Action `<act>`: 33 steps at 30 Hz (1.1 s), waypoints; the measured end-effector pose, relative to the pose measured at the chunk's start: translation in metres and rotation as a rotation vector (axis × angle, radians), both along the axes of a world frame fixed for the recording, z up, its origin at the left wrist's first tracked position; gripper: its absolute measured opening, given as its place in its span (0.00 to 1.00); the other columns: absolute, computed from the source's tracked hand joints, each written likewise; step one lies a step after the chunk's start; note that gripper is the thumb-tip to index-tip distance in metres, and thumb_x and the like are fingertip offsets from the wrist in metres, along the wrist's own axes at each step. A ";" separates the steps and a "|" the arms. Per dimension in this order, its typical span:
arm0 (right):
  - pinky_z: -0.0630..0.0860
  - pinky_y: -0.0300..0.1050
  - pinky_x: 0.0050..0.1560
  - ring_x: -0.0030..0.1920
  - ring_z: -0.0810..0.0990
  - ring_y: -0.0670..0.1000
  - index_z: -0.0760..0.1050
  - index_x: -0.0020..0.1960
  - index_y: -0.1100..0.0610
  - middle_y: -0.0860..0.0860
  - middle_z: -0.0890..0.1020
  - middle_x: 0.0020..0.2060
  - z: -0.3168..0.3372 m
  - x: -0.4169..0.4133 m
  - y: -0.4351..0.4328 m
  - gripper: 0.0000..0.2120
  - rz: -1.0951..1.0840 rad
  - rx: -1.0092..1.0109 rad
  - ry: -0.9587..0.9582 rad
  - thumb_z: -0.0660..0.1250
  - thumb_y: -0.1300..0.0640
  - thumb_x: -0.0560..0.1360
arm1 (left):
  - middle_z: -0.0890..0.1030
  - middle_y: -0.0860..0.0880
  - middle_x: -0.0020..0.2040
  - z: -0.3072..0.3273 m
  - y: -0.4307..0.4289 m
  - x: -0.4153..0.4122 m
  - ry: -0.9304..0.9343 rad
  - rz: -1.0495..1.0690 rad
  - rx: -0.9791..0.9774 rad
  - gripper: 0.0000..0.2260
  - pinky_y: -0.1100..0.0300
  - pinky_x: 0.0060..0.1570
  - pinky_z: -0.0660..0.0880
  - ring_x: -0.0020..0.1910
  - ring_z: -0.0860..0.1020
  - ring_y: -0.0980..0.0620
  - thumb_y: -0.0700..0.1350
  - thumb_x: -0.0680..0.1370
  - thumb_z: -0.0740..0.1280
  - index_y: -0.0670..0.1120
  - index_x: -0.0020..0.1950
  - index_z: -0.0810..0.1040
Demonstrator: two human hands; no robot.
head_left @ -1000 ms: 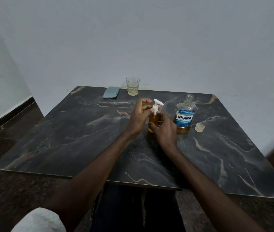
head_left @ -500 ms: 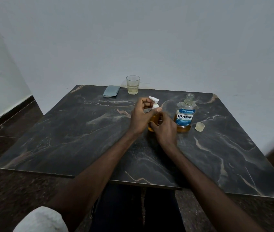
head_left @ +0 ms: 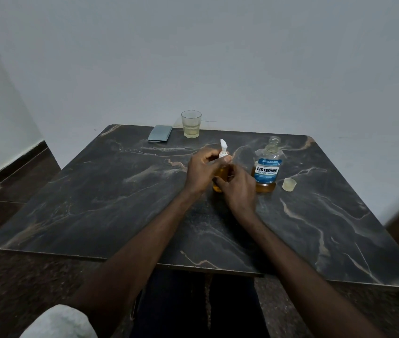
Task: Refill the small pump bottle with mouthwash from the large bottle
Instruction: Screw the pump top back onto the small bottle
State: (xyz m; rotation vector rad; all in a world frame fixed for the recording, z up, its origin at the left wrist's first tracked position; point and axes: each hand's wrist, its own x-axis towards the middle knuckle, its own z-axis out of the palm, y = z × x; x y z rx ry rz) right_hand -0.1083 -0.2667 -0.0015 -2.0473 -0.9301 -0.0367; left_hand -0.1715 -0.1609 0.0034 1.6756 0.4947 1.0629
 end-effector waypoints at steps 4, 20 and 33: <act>0.80 0.46 0.56 0.57 0.82 0.50 0.77 0.68 0.55 0.52 0.84 0.59 0.000 0.000 0.000 0.25 -0.013 -0.019 -0.028 0.77 0.47 0.75 | 0.83 0.39 0.52 0.003 0.008 -0.003 0.030 -0.062 0.047 0.09 0.36 0.58 0.79 0.55 0.81 0.37 0.42 0.78 0.76 0.38 0.54 0.86; 0.81 0.48 0.58 0.58 0.83 0.51 0.76 0.70 0.56 0.53 0.84 0.60 0.003 -0.001 -0.001 0.27 0.016 -0.037 -0.023 0.76 0.47 0.75 | 0.81 0.38 0.59 0.011 0.014 -0.014 0.067 -0.237 -0.003 0.11 0.41 0.64 0.79 0.61 0.81 0.40 0.42 0.81 0.72 0.39 0.62 0.84; 0.80 0.52 0.64 0.62 0.82 0.51 0.73 0.73 0.57 0.54 0.82 0.64 0.006 -0.002 -0.002 0.26 0.116 -0.068 0.046 0.73 0.51 0.78 | 0.83 0.47 0.68 0.011 0.014 -0.026 0.133 -0.335 -0.004 0.17 0.60 0.66 0.77 0.68 0.80 0.53 0.39 0.83 0.67 0.40 0.72 0.79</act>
